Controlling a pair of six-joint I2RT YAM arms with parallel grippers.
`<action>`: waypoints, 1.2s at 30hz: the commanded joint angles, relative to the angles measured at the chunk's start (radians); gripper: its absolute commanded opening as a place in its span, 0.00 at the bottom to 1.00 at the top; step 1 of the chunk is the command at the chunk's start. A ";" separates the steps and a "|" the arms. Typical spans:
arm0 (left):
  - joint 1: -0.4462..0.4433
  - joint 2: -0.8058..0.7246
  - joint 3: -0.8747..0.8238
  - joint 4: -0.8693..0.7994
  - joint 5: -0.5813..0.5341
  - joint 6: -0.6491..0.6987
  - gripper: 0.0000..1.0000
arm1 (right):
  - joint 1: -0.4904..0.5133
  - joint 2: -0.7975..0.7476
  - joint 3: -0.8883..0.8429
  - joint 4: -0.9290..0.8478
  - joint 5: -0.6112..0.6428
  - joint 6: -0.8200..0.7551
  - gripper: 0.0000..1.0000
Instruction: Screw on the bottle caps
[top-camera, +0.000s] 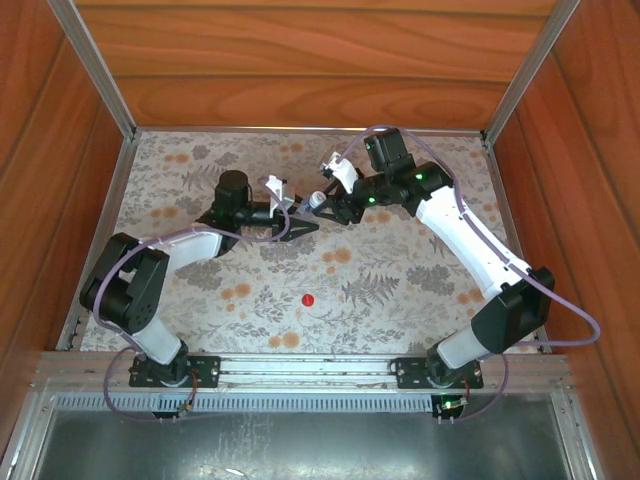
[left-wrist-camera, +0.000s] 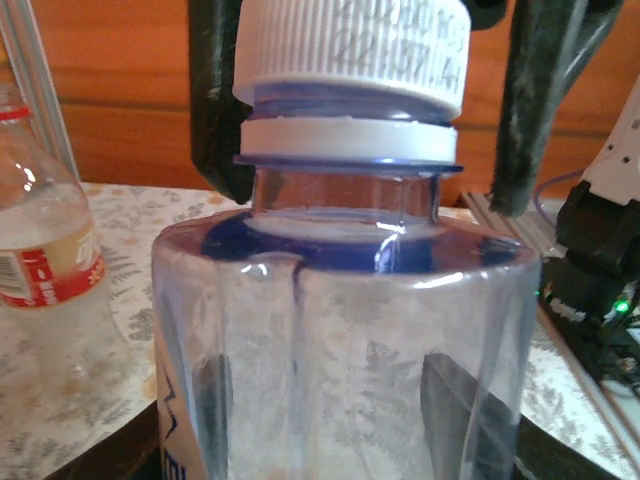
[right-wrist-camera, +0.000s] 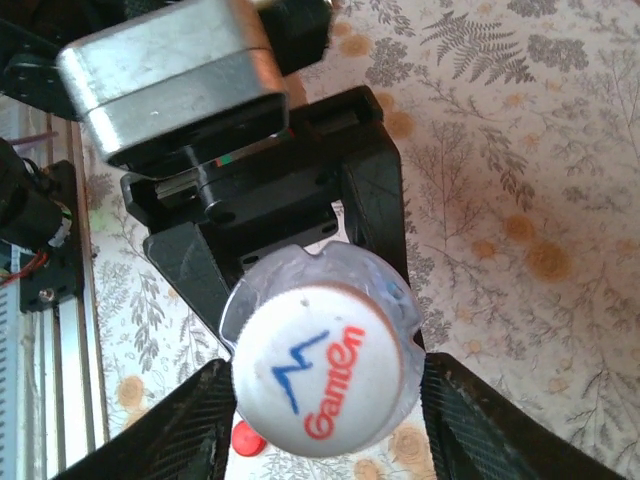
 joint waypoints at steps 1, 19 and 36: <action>0.006 -0.030 -0.029 0.008 -0.027 0.116 0.53 | 0.002 -0.038 0.017 -0.045 0.025 -0.051 0.62; 0.022 -0.044 -0.042 -0.114 0.005 0.310 0.46 | 0.086 0.084 0.257 -0.320 0.115 -0.311 0.64; 0.016 -0.063 -0.039 -0.148 0.014 0.340 0.46 | 0.087 0.131 0.255 -0.304 0.088 -0.295 0.41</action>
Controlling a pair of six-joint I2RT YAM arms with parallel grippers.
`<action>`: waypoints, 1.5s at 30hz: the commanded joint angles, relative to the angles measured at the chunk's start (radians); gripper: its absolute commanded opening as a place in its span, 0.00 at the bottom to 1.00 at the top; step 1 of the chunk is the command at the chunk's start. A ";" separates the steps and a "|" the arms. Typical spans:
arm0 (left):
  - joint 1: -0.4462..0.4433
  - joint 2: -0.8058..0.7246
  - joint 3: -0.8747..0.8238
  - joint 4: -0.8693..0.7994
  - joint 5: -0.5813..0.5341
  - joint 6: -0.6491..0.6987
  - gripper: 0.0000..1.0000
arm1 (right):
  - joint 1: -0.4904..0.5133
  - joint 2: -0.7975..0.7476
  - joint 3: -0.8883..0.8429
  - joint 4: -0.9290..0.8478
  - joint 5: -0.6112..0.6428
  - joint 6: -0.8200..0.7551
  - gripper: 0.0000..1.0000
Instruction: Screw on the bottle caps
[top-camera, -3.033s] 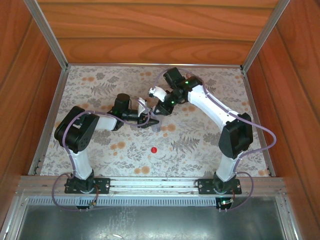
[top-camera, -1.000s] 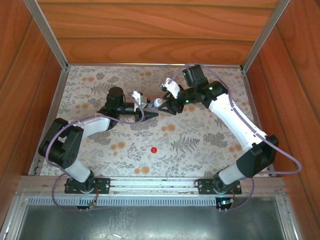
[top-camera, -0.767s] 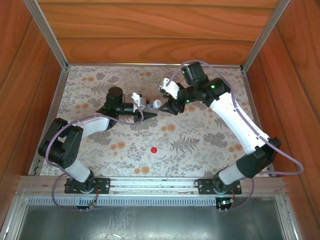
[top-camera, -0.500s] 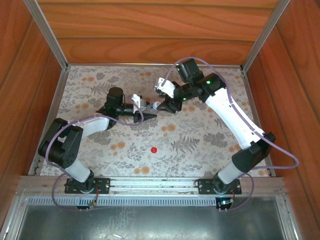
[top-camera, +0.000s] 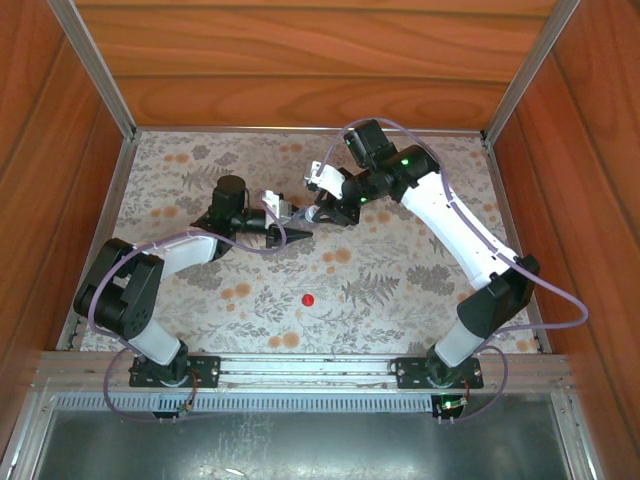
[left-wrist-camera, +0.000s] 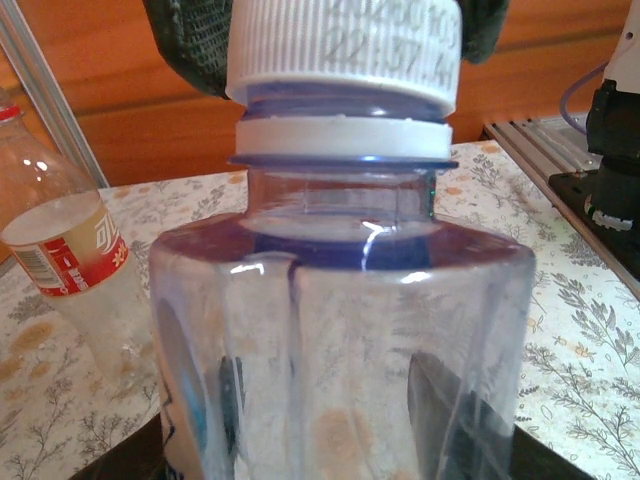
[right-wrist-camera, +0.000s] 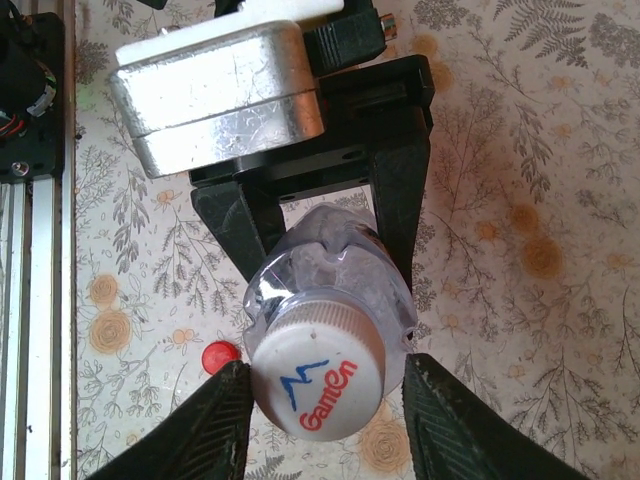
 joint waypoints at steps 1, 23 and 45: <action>-0.001 -0.031 -0.002 -0.017 0.026 0.037 0.46 | 0.006 0.009 0.015 -0.016 -0.025 -0.012 0.39; -0.001 -0.022 0.055 -0.041 -0.177 0.191 0.47 | 0.015 -0.008 -0.091 0.051 0.066 1.126 0.20; 0.007 -0.059 0.009 -0.056 0.033 0.095 0.48 | 0.037 -0.082 -0.042 0.018 0.144 -0.002 0.60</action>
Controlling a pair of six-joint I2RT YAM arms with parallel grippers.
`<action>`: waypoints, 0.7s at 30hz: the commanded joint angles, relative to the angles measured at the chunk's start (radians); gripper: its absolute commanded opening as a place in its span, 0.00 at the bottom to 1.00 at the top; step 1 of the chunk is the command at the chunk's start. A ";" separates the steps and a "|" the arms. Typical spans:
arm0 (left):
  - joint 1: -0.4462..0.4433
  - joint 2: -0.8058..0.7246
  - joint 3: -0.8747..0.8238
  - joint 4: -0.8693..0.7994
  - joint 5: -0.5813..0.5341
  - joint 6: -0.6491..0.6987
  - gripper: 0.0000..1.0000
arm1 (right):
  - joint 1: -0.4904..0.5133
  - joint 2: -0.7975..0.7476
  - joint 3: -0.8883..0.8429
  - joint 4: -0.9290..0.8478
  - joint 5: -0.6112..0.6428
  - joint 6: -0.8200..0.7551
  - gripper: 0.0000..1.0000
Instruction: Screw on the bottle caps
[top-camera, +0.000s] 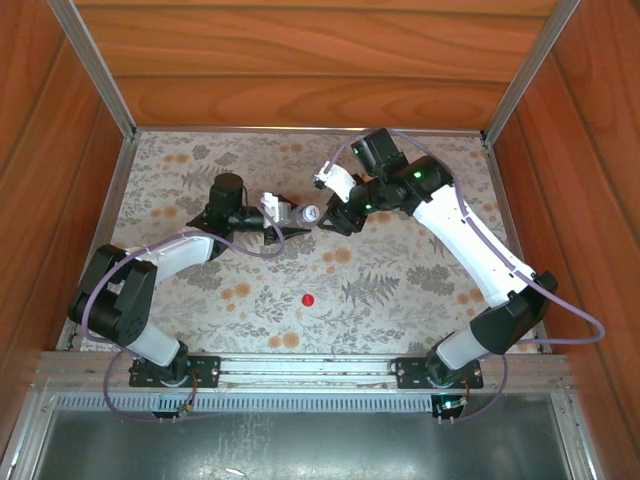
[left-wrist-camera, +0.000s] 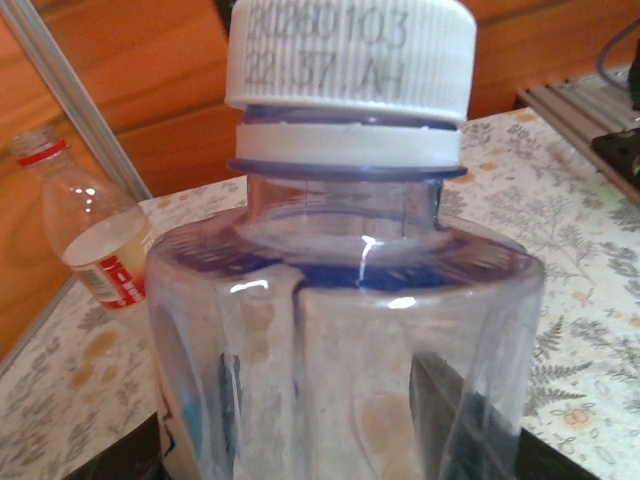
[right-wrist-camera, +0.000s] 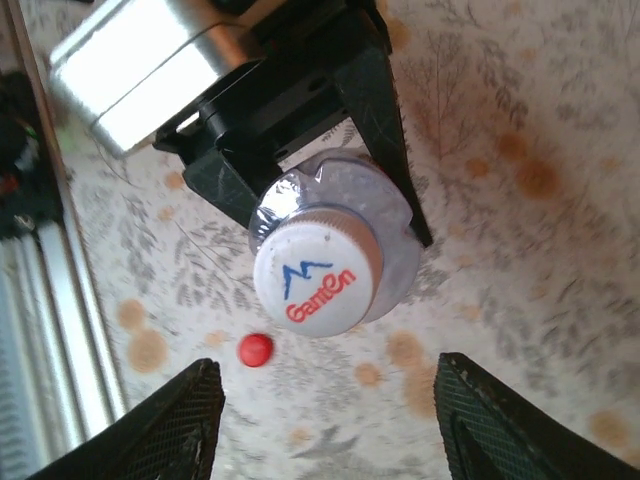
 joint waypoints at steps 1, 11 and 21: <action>0.003 -0.014 0.000 0.005 0.083 -0.038 0.48 | 0.013 0.034 0.051 0.001 0.024 -0.227 0.60; 0.006 -0.008 0.002 0.002 0.079 -0.049 0.48 | 0.050 0.115 0.168 -0.084 -0.002 -0.301 0.49; 0.006 -0.010 0.003 0.001 0.070 -0.050 0.48 | 0.059 0.164 0.178 -0.084 0.005 -0.284 0.36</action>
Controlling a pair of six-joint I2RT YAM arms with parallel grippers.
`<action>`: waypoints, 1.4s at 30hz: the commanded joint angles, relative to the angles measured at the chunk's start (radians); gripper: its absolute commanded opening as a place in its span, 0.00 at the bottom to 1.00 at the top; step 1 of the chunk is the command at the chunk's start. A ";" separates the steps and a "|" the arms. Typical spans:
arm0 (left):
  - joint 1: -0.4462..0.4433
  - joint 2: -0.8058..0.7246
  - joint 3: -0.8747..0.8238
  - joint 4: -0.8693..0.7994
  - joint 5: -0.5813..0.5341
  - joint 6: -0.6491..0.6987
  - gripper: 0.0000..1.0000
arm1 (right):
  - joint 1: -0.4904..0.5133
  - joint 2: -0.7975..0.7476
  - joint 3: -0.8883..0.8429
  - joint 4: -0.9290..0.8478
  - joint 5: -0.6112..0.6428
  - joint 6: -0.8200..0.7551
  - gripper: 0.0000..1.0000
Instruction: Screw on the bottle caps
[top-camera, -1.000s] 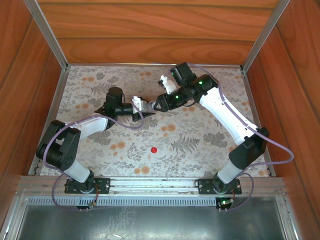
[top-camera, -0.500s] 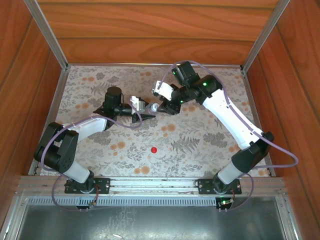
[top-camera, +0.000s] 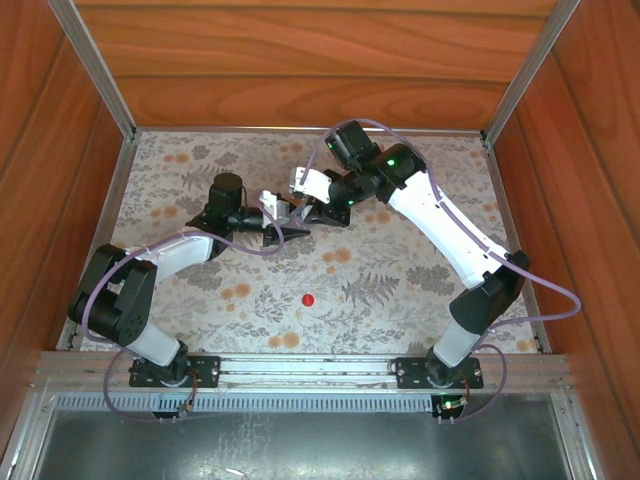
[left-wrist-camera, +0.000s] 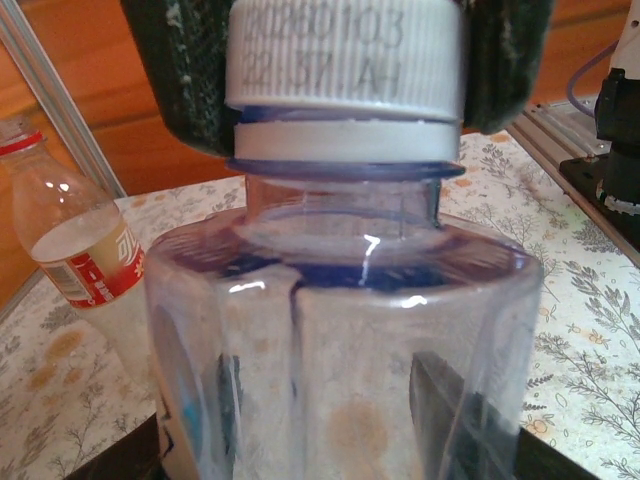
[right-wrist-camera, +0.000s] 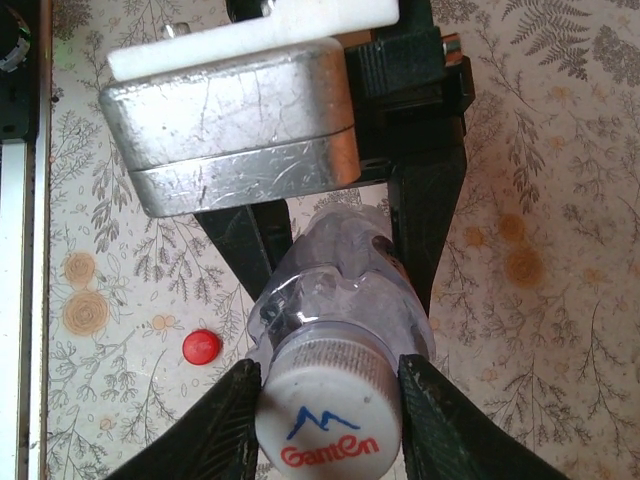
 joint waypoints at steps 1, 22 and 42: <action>0.002 -0.011 0.001 0.007 0.029 0.006 0.48 | 0.002 0.010 0.008 -0.016 -0.002 -0.029 0.32; -0.028 -0.011 0.007 0.006 -0.351 0.103 0.48 | 0.009 -0.005 -0.043 0.056 0.199 1.324 0.02; -0.042 -0.009 -0.029 0.006 -0.046 0.081 0.48 | 0.008 -0.175 -0.110 0.046 0.051 0.046 0.66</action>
